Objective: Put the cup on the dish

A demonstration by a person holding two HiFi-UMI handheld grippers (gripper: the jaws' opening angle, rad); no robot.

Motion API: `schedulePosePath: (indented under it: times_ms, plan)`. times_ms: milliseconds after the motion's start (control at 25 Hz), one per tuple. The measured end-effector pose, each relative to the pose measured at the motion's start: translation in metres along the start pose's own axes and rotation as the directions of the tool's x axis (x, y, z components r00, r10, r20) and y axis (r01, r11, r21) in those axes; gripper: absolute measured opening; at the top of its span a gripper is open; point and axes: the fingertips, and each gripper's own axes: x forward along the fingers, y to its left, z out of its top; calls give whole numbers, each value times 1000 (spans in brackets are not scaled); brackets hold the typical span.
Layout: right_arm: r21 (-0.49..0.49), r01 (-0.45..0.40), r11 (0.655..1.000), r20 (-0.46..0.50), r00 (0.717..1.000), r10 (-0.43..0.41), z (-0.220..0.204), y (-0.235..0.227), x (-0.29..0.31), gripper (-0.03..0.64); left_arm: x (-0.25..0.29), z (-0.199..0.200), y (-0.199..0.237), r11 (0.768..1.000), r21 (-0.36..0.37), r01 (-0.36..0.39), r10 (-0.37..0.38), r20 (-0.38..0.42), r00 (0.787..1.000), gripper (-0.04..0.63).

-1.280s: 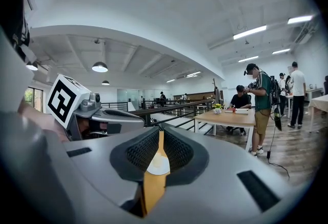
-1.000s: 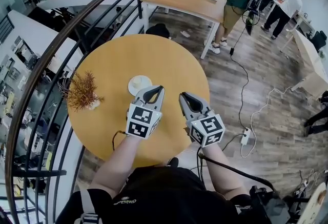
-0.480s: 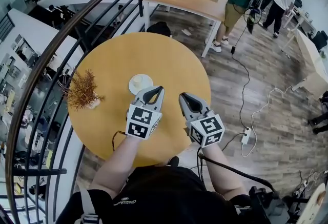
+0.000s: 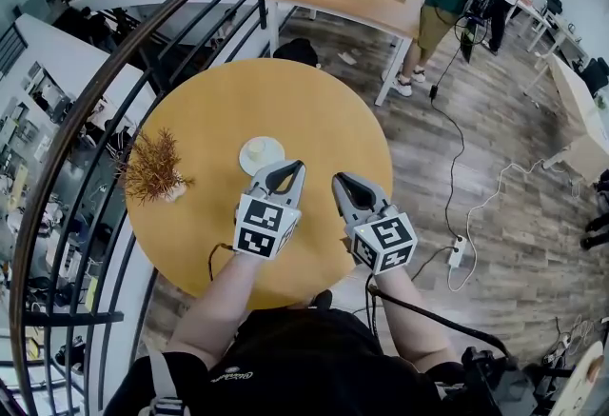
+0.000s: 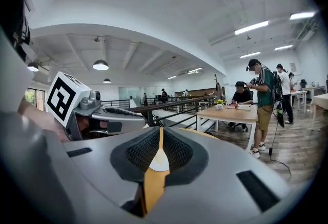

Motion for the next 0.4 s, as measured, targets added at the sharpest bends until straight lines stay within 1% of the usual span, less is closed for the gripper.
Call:
schedulePosePath:
  times_ms: [200,400]
  plan:
    - [1,-3,1000,-4,1000,3,-3,-2,0,25,1,0,-1,1000,-11,0,0,-3,1000,9]
    - [0,-7,1000,-9,1000,7,-1,-2,8,25,5,-2,6,1000,-7,3,-3,-7,1000,9]
